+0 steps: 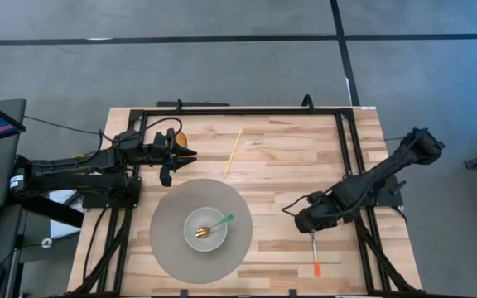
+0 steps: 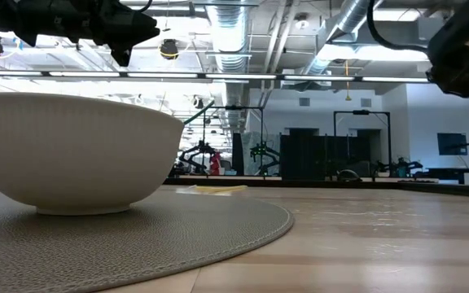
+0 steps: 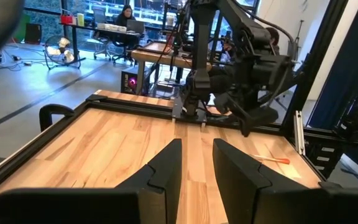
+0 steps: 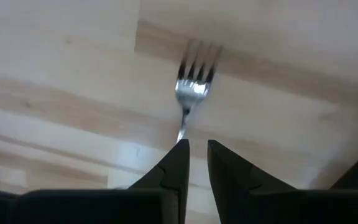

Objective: Pick & Place Utensil
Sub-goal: Put the orange fork into the gray bowl on the gray mat

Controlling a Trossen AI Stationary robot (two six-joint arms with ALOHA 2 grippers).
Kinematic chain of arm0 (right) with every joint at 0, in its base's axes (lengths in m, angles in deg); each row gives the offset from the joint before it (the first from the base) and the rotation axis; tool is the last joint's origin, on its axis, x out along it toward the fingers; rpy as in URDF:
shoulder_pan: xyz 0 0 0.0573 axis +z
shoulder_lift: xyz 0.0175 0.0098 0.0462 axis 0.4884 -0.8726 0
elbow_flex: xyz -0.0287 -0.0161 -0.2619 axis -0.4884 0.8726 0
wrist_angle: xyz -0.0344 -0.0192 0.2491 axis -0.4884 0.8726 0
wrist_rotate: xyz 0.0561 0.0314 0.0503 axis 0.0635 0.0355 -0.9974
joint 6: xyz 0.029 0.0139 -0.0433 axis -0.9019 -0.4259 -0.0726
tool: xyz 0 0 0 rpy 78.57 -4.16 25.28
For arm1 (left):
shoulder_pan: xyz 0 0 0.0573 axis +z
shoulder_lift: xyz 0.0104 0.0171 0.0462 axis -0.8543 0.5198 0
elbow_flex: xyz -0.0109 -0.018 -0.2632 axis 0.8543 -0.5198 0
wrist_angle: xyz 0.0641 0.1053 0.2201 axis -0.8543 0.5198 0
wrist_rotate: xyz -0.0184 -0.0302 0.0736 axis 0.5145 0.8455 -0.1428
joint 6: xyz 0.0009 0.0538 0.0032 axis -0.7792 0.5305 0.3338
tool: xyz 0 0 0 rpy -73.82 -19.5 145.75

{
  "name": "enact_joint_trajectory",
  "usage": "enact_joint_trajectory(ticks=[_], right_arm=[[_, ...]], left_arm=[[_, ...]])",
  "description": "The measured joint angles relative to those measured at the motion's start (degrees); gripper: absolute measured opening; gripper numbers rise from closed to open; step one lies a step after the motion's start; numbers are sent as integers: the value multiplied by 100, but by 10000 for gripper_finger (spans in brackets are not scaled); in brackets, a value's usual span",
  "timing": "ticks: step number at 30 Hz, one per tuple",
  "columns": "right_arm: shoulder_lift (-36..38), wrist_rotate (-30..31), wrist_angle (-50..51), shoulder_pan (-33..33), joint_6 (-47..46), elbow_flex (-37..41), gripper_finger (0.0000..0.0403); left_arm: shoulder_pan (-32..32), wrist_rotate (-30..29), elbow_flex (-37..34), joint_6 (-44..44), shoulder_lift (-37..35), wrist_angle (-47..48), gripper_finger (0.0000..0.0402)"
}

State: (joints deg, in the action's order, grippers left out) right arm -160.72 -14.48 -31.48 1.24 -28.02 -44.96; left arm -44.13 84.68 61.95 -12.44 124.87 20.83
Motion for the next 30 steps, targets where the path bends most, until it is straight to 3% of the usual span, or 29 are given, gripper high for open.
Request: enact_joint_trajectory(ticks=[13,19,30], right_arm=[[-1006,-115,-1151,99,-43,-5,52],[-1379,-403,-1342,320,-647,-5,52],[-1470,-267,-1517,826,-1399,-6,52]], left_arm=[[0,-2,0,-4,0,-30,92],[0,-2,0,-4,0,-48,92],[0,-2,0,-4,0,-45,92]])
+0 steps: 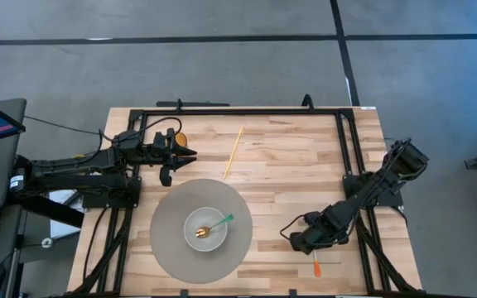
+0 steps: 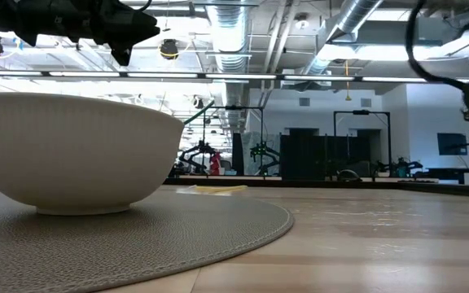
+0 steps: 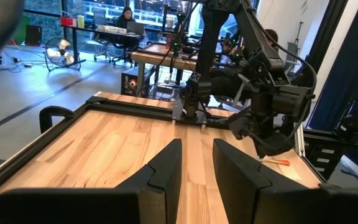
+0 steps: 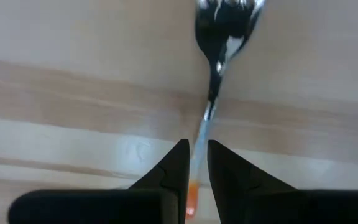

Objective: Pick & Place Utensil
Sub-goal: Put the orange fork into the gray bowl on the gray mat

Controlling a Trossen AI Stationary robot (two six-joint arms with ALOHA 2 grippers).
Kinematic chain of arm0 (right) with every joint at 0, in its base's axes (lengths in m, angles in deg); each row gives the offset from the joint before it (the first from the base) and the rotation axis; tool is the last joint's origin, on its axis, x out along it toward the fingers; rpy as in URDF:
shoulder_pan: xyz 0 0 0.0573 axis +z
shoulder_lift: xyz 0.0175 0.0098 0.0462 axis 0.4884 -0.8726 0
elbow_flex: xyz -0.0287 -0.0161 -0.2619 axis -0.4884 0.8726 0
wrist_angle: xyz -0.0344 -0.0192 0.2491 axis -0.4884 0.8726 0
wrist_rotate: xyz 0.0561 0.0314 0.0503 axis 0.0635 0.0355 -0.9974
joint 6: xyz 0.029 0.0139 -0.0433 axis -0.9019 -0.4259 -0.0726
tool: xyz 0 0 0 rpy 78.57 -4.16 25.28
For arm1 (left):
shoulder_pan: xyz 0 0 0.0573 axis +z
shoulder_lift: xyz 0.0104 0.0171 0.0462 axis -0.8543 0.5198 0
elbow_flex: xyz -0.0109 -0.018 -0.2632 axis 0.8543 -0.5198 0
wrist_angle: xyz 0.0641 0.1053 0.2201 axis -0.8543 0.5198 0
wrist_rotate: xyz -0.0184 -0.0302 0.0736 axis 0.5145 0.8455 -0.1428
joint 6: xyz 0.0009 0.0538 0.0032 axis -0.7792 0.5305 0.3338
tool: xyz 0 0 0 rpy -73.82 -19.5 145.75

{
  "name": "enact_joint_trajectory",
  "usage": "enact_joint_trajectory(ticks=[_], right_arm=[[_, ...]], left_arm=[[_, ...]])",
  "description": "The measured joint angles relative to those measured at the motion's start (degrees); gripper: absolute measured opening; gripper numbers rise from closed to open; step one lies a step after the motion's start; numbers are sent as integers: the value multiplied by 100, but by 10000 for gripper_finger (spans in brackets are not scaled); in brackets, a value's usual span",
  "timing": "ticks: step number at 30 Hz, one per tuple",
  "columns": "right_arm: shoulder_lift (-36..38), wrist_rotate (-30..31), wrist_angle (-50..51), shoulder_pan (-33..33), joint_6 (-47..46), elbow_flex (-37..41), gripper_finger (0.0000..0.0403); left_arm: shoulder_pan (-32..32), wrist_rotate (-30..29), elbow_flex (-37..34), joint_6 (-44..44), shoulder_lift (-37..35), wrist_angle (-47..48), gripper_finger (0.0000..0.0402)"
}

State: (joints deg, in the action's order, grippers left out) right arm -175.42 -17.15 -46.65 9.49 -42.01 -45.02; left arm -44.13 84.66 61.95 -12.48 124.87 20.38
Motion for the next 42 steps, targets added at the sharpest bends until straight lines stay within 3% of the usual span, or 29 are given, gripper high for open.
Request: enact_joint_trajectory(ticks=[9,17,23,31,38,42], right_arm=[[-206,196,173,-11,84,-5,52],[-347,116,176,-297,817,-14,51],[-390,13,139,-395,1150,-14,9],[-368,215,295,-487,1836,-114,6],[-214,1604,1909,-656,2617,-951,6],[21,3249,2599,-657,3653,-1525,4]], left_arm=[[1,0,0,0,2,15,92],[0,0,0,7,2,20,92],[0,2,0,22,2,9,92],[2,0,0,22,2,-28,92],[0,0,0,22,2,-63,92],[2,0,0,20,4,-91,92]])
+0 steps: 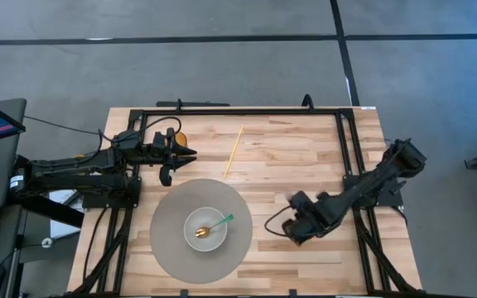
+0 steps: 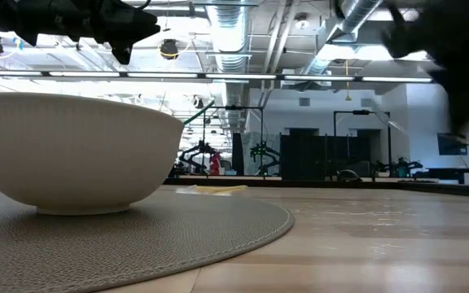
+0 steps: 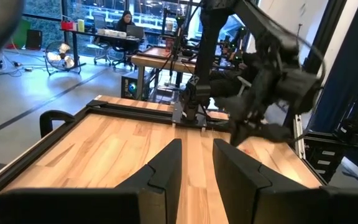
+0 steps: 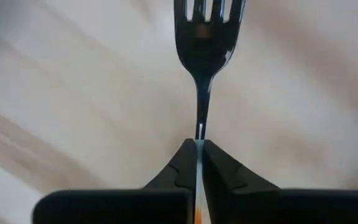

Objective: Pick & Place Utensil
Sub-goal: Put the orange fork into the gray bowl on the gray mat

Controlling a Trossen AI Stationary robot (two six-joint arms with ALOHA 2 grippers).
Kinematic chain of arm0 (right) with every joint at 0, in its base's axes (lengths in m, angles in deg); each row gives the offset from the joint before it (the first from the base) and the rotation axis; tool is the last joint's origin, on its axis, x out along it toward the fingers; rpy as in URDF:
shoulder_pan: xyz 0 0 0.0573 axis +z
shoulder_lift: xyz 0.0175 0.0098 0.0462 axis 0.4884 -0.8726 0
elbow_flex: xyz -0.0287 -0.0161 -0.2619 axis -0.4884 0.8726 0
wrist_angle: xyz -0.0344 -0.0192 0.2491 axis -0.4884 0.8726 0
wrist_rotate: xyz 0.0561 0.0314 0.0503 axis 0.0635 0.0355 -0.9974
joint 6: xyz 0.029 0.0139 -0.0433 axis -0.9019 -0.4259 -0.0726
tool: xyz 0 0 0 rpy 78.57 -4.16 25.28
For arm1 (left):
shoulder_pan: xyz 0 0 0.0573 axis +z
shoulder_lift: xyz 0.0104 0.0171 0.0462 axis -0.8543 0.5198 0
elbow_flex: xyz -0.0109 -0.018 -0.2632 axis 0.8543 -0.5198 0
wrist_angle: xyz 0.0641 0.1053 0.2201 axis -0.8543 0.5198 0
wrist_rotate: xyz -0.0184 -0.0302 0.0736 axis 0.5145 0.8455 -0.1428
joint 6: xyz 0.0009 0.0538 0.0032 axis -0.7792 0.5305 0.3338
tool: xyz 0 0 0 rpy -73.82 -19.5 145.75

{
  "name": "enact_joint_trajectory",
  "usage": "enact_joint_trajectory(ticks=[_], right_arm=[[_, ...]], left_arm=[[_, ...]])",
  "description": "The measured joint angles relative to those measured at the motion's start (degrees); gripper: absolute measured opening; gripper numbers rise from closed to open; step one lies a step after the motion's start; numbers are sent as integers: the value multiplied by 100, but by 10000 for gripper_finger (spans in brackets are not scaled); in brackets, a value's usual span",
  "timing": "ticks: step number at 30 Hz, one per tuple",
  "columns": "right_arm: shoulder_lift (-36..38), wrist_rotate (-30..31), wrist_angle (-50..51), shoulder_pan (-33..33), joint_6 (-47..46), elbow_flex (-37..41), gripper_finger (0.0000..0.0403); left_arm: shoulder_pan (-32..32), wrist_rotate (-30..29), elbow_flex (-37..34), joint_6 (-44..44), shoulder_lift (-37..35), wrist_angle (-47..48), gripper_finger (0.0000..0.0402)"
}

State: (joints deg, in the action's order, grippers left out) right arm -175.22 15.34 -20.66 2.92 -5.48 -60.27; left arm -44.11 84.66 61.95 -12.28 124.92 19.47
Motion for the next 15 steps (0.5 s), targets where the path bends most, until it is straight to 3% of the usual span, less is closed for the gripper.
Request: enact_joint_trajectory(ticks=[4,7,11,15], right_arm=[[166,2772,-53,-7,1187,-329,7],[245,4345,-482,-146,1796,-431,7],[317,5494,-1242,-507,2413,-467,5],[327,5687,-2436,-1056,3453,-467,7]], left_arm=[[0,0,0,1,0,-16,92],[0,0,0,1,2,-17,92],[0,0,0,-1,2,-20,92],[0,0,0,2,2,-159,92]])
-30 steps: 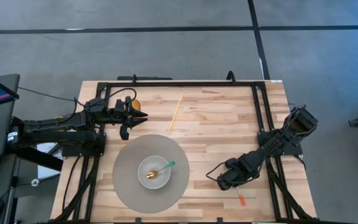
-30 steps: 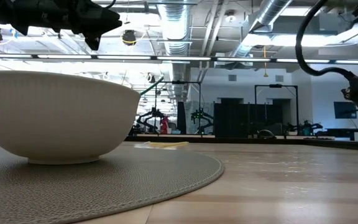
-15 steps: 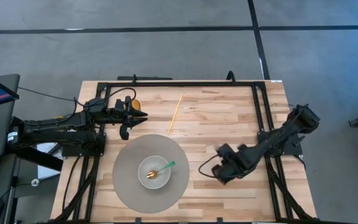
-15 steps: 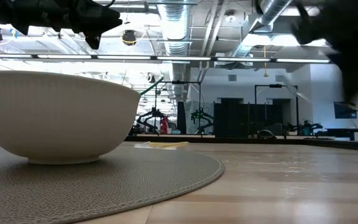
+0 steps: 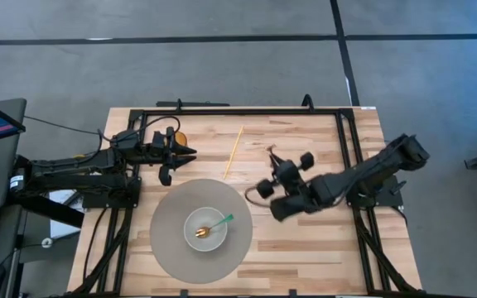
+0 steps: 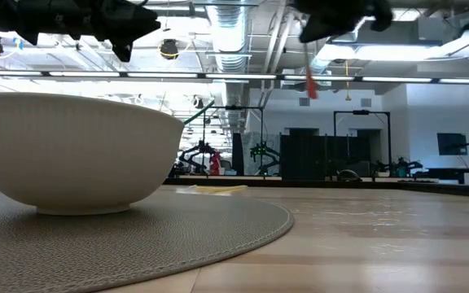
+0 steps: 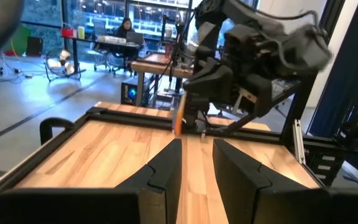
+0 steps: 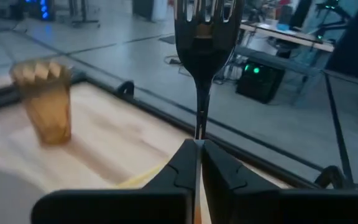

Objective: Pick & Place Utensil
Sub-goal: Put the orange fork into the gray bowl on the gray mat

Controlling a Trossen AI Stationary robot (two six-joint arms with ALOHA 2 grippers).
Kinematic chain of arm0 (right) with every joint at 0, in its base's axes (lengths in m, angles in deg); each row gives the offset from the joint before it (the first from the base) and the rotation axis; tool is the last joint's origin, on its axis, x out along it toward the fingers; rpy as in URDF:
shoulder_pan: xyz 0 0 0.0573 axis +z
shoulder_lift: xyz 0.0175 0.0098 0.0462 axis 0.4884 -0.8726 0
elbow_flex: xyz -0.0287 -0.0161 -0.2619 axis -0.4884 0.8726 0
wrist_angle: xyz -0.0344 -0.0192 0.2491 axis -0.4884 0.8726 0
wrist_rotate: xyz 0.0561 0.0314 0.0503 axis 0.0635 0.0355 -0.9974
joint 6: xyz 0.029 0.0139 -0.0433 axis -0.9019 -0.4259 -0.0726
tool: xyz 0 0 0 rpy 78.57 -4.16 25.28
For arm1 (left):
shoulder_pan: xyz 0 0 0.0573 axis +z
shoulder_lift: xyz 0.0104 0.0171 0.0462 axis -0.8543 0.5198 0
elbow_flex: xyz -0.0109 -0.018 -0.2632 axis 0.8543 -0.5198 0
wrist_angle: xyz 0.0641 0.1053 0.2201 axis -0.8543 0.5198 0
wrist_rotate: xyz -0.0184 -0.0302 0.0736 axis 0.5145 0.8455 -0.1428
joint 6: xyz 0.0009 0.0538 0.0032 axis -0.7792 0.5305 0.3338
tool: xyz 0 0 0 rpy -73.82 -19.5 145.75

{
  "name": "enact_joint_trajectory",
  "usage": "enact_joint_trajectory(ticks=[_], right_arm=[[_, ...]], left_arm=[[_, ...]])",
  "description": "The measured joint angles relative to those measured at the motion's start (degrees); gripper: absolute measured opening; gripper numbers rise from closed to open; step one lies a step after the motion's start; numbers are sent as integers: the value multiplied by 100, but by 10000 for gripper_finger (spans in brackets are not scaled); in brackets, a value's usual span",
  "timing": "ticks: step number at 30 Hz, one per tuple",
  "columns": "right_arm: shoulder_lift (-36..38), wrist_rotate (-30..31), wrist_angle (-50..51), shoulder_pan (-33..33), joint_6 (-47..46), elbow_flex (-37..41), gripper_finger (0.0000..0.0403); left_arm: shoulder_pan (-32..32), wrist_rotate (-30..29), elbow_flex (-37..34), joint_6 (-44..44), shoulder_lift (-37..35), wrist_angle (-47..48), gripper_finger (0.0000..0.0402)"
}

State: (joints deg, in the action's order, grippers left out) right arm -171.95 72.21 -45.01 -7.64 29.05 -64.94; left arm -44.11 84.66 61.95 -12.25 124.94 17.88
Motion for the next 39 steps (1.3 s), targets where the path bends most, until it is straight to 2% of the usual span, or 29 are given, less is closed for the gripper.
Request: enact_joint_trajectory(ticks=[2,5,9,12,15,19,21,27,32,36,39], right_arm=[[8,-318,-816,-324,832,0,10],[8,-1105,-2232,-800,2325,0,12],[-20,-2877,-4225,-1317,3901,-2,7],[-22,-4208,-5031,-1607,4351,-10,4],[-23,-5405,-5136,-1884,4380,-11,4],[-30,-6464,-5158,-2131,4382,-11,7],[-104,-6688,-5260,-2201,4382,-11,7],[-316,-6717,-5663,-2290,4380,-10,7],[-628,-6460,-6262,-2368,4382,-9,8],[-805,-5951,-6224,-2364,4382,-11,8],[-877,-5855,-6280,-2367,4382,-7,8]], left_arm=[[0,0,0,-1,0,-42,92],[-2,0,0,-14,2,-56,92],[-77,-3,0,-178,183,-162,92],[-251,-1,0,-183,501,-359,92],[-357,6,0,-37,888,-640,92],[-376,-1,-2,-43,1352,-1297,92],[-378,0,0,-165,1538,-1671,92],[-382,-95,-2,-651,2012,-2391,92],[-553,-769,-4,-617,2389,-2994,92],[-772,-1469,-4,-282,2479,-3026,92],[-912,-1968,-4,-43,2476,-3036,92]])
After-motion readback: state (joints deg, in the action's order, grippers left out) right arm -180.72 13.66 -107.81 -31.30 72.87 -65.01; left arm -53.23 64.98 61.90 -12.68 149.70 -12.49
